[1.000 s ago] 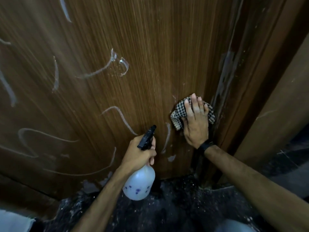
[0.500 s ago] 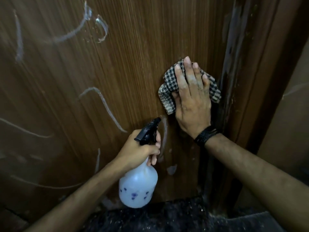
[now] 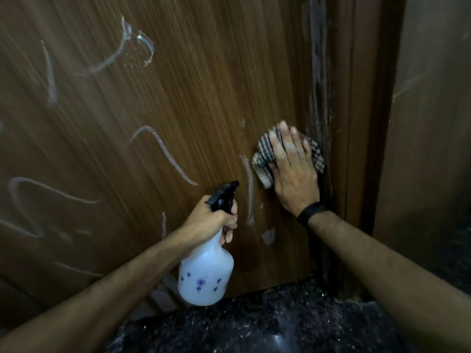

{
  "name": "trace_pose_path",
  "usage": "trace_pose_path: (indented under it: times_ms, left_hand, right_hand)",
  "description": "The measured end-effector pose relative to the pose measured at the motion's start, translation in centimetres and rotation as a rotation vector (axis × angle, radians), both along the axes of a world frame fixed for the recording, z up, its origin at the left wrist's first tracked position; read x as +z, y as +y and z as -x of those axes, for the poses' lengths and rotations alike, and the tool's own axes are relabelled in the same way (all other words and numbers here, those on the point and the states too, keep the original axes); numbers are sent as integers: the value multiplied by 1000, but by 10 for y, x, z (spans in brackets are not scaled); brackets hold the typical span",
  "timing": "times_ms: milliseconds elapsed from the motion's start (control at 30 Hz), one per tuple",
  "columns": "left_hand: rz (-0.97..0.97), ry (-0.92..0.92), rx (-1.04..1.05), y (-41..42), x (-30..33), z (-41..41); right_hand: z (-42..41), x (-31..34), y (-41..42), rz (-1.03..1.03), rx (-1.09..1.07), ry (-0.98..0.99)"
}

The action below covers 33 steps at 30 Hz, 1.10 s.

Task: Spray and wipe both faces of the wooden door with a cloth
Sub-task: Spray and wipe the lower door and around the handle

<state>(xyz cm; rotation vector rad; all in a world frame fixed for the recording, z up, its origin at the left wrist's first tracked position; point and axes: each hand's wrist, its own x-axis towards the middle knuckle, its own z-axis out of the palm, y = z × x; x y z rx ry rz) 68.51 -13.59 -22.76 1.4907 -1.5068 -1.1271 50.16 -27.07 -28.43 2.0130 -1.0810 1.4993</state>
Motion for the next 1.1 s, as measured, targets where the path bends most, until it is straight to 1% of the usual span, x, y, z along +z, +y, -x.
trace_pose_path:
  times_ms: [67,100,233,300,367,433,500,567,633,667,767,833,900,967,1000,1100]
  left_hand:
    - [-14,11,-24,6,3,2]
    - [-10,24,-33,8,5,1]
    - [19,98,1,12,2,-6]
    - [12,93,28,13,-4,-8]
    - [6,62,33,13,-13,-10]
    - [13,24,26,13,-22,-11]
    - [8,-7,10,15,-31,-12]
    - [-15,-41,-22,18,-40,-12]
    - [-22,-64,-12,20,-45,-11]
    - [-17,-64,6,20,-47,-10]
    - [-5,-49,28,16,-51,-7]
    - [-15,-51,32,13,-54,-7]
    - [-22,-50,37,10,-59,-8]
    - [-24,-64,36,10,-63,-11]
    - [-26,-72,25,10,-65,-13]
    - [-41,-74,-1,14,-72,-17]
  right_hand:
    - [4,-21,3,-38,2,9]
    - [2,-21,4,-48,8,-14]
    - [-23,24,11,-29,5,-146]
    - [-33,46,10,17,5,-152]
    - [-36,47,6,59,-9,-114]
    - [-31,26,0,100,12,-14]
    - [-22,-10,-3,130,34,111]
    - [-14,-49,-1,89,54,205]
    - [-12,-71,5,42,61,224]
    - [-13,-71,8,26,67,215]
    - [-20,-42,9,0,79,143]
    - [-29,-17,6,30,73,67]
    - [-37,-3,3,84,57,38]
    - [-38,-12,-1,151,16,89]
    - [-35,-25,-2,165,19,147]
    - [-25,-78,4,127,71,356]
